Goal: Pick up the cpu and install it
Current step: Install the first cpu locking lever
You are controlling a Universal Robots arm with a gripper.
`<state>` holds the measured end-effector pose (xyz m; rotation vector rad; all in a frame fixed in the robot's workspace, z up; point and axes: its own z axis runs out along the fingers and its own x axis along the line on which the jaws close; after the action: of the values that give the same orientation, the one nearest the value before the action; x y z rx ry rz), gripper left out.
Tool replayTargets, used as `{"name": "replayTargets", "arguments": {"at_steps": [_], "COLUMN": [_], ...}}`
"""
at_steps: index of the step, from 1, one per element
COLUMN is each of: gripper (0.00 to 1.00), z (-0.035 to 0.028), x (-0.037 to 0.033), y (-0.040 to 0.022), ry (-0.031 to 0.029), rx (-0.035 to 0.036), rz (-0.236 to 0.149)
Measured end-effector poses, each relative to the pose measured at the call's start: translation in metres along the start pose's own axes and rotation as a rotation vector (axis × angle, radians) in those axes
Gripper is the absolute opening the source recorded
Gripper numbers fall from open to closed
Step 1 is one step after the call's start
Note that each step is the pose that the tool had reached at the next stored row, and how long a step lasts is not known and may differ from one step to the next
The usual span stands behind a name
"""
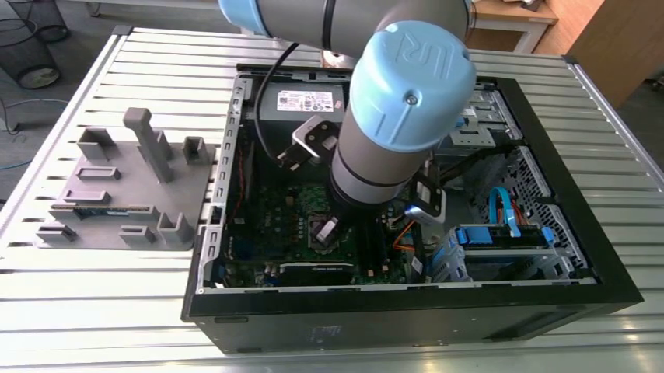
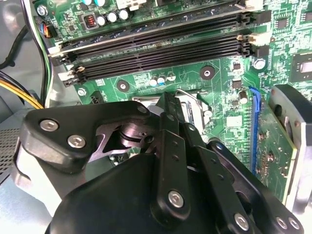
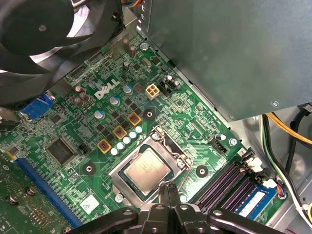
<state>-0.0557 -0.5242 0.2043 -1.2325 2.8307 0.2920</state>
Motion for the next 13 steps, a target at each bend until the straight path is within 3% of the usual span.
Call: {"name": "replayTargets", "arguments": {"at_steps": [5,13], "gripper": [0.11,0.11], "z": [0.0009,0.001], "x": [-0.0006,-0.0015], "y": [-0.0021,-0.0036], "ry": [0.0117,0.0175], "rx": [-0.0124,-0.0189], "rz": [0.004,0.006]}}
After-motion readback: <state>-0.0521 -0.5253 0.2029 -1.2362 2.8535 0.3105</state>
